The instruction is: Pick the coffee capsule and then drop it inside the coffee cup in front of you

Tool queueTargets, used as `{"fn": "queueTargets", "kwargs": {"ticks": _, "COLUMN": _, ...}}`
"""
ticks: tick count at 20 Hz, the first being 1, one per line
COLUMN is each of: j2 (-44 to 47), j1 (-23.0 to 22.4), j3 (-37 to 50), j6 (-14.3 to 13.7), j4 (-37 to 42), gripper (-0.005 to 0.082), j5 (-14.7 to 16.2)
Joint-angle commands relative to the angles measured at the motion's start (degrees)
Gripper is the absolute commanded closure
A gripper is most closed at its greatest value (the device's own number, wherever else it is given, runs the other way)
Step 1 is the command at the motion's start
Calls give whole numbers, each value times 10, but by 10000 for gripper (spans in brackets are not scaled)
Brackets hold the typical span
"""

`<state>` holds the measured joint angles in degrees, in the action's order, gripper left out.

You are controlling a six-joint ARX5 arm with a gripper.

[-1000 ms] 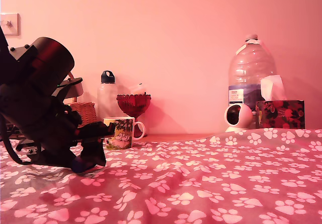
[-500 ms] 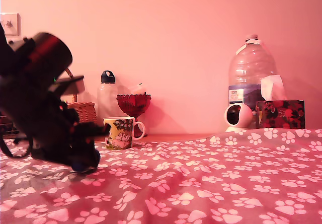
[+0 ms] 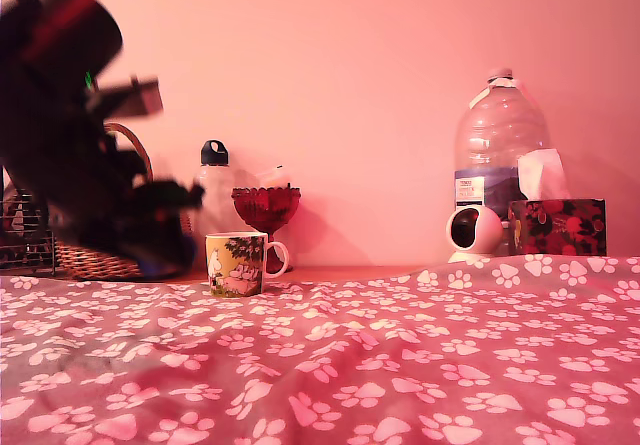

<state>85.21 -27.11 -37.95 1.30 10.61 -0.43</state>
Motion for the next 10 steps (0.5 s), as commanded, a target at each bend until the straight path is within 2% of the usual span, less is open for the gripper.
{"fn": "queueTargets", "kwargs": {"ticks": 1, "j2": -15, "j1": -2, "j3": 9, "j6": -3, "j4": -1, "gripper": 591, "j5": 4}}
{"fn": "queueTargets", "kwargs": {"ticks": 10, "j2": -24, "j1": -2, "j3": 9, "j6": -3, "j4": -3, "gripper": 591, "j5": 4}}
